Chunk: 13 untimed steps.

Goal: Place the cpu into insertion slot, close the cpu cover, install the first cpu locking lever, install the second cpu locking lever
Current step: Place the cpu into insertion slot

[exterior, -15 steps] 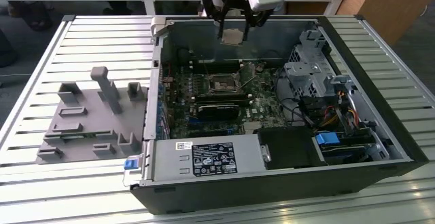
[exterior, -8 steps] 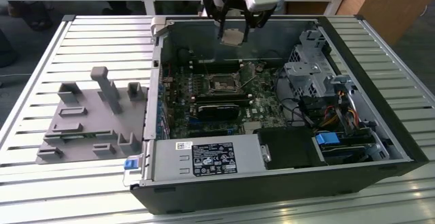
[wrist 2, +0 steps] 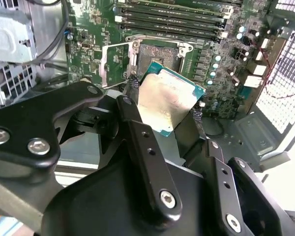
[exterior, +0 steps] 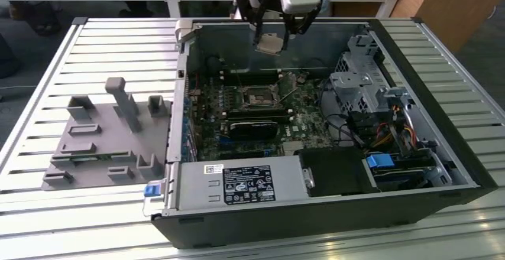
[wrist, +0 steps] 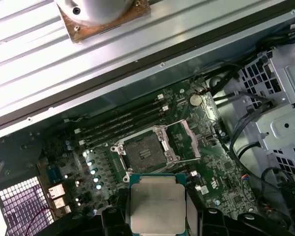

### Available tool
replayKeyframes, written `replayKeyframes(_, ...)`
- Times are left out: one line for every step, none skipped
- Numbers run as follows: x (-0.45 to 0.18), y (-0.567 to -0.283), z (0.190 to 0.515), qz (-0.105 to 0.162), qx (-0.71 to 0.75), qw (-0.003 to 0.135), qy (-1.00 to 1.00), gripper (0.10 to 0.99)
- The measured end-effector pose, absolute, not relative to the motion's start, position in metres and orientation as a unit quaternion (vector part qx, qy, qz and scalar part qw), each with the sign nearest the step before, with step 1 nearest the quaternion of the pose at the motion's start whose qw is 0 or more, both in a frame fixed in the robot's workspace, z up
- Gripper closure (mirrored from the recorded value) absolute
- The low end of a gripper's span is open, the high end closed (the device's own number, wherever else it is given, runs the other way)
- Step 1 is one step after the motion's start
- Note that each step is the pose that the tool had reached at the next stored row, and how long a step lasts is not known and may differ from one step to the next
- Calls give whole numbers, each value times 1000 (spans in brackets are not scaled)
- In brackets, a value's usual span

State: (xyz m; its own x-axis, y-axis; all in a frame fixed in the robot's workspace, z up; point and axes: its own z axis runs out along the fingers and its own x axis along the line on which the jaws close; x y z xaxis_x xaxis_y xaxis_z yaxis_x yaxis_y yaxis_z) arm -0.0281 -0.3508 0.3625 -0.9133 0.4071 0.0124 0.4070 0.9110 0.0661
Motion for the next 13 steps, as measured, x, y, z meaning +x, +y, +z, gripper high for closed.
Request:
replayKeyframes(-28,-351,362,33,213,1,977,545)
replayKeyframes(-28,-351,362,33,218,1,976,545)
replayKeyframes(-28,-351,362,32,223,2,974,545)
replayKeyframes(-28,-351,362,32,227,2,973,545)
replayKeyframes(-28,-351,362,31,232,2,972,545)
replayKeyframes(-28,-351,362,30,237,2,971,545)
replayKeyframes(-28,-351,362,30,242,3,970,545)
replayKeyframes(-28,-351,362,29,247,3,969,545)
replayKeyframes(-28,-351,362,29,252,3,967,545)
replayKeyframes(-28,-351,362,29,257,4,966,545)
replayKeyframes(-28,-351,362,28,261,4,965,545)
replayKeyframes(-28,-351,362,28,266,4,963,545)
replayKeyframes(-28,-351,361,27,271,4,962,545)
